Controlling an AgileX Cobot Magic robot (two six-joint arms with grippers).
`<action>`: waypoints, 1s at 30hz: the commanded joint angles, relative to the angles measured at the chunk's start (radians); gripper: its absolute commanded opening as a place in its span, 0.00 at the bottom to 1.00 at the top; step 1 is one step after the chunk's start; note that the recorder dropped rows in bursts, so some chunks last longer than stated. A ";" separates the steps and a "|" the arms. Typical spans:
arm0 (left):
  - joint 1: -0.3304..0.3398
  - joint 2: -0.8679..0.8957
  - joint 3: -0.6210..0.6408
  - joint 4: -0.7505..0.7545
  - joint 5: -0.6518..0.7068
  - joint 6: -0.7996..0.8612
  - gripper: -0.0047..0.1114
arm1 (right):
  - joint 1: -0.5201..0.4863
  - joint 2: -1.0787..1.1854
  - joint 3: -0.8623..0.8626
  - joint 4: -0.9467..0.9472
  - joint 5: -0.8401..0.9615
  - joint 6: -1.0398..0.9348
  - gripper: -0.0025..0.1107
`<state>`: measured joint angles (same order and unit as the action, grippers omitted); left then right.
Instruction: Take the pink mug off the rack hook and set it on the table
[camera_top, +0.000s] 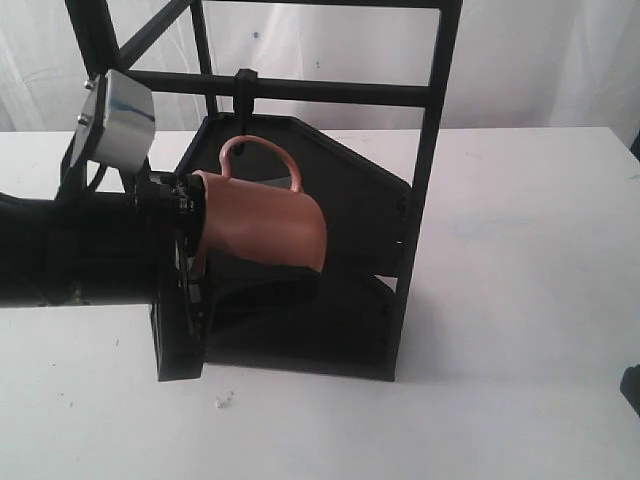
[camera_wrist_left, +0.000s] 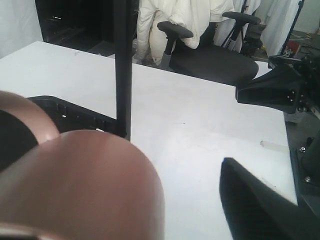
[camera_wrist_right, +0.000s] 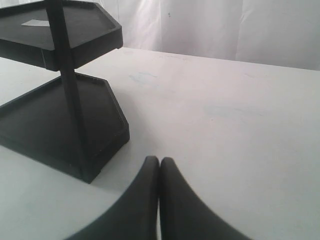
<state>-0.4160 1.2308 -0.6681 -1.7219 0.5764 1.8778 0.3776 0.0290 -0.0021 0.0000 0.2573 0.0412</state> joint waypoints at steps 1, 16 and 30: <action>-0.005 -0.002 -0.008 -0.022 0.021 0.003 0.63 | -0.009 -0.003 0.002 0.000 -0.009 0.001 0.02; -0.005 0.068 -0.008 -0.022 0.022 0.010 0.63 | -0.009 -0.003 0.002 0.000 -0.009 0.001 0.02; -0.005 0.068 -0.008 -0.022 0.012 -0.065 0.31 | -0.009 -0.003 0.002 0.000 -0.009 0.001 0.02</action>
<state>-0.4160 1.3020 -0.6709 -1.7219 0.5794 1.8503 0.3776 0.0290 -0.0021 0.0000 0.2573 0.0412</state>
